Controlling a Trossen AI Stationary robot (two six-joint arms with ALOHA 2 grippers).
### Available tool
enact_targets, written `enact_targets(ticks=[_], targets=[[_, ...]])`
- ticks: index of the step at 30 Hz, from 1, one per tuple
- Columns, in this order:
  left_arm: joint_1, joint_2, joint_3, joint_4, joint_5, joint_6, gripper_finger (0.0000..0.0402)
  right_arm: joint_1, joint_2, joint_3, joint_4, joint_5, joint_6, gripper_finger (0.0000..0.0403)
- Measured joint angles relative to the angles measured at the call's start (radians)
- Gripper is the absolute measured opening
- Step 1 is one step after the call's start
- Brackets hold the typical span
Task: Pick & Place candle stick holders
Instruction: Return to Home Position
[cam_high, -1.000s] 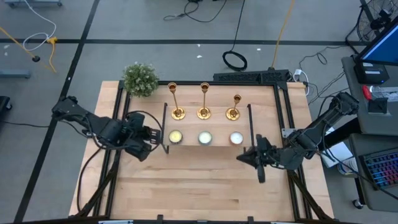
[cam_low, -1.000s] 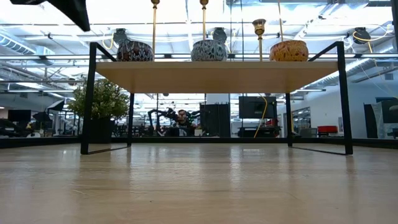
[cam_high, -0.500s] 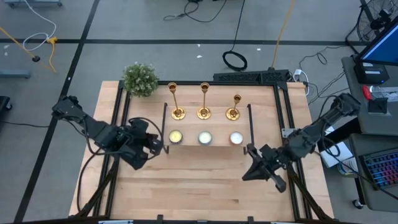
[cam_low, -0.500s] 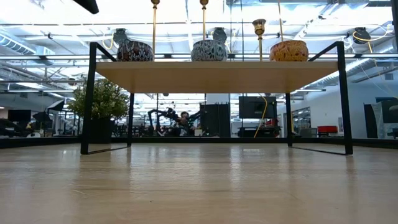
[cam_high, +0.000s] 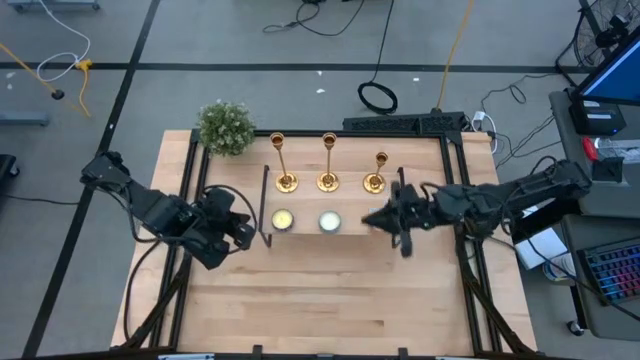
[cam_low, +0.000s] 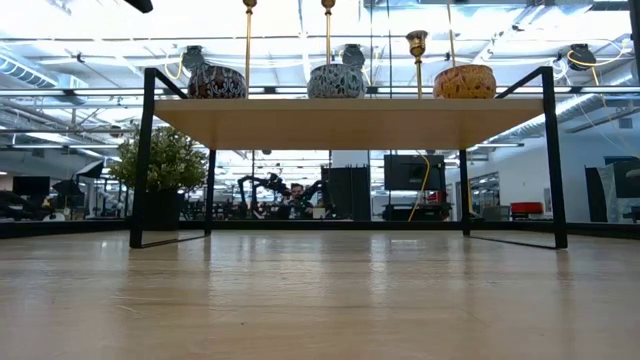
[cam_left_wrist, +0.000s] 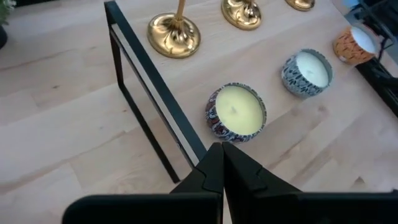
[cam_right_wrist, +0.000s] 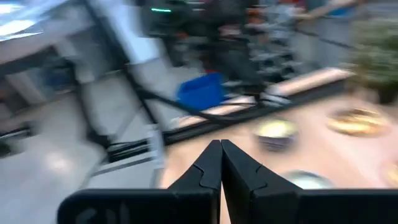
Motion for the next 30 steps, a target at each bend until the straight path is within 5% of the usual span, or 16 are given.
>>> enact_targets(ticks=[4,12,24,30], targets=[[-0.011,-0.041,0.000,-0.001,0.003,0.040,0.0002,-0.062,-0.023,0.000,-0.125,0.062,0.045,0.0000],[-0.024,-0.124,0.000,-0.020,-0.008,0.101,0.0001,-0.059,-0.098,0.000,-0.206,-0.084,0.157,0.0000],[-0.024,-0.162,0.000,-0.028,-0.004,0.179,0.0001,0.030,-0.200,0.000,-0.460,0.502,0.333,0.0000],[-0.019,-0.162,0.000,-0.031,-0.008,0.186,0.0001,-0.012,-0.202,0.000,-0.601,0.594,0.386,0.0000]])
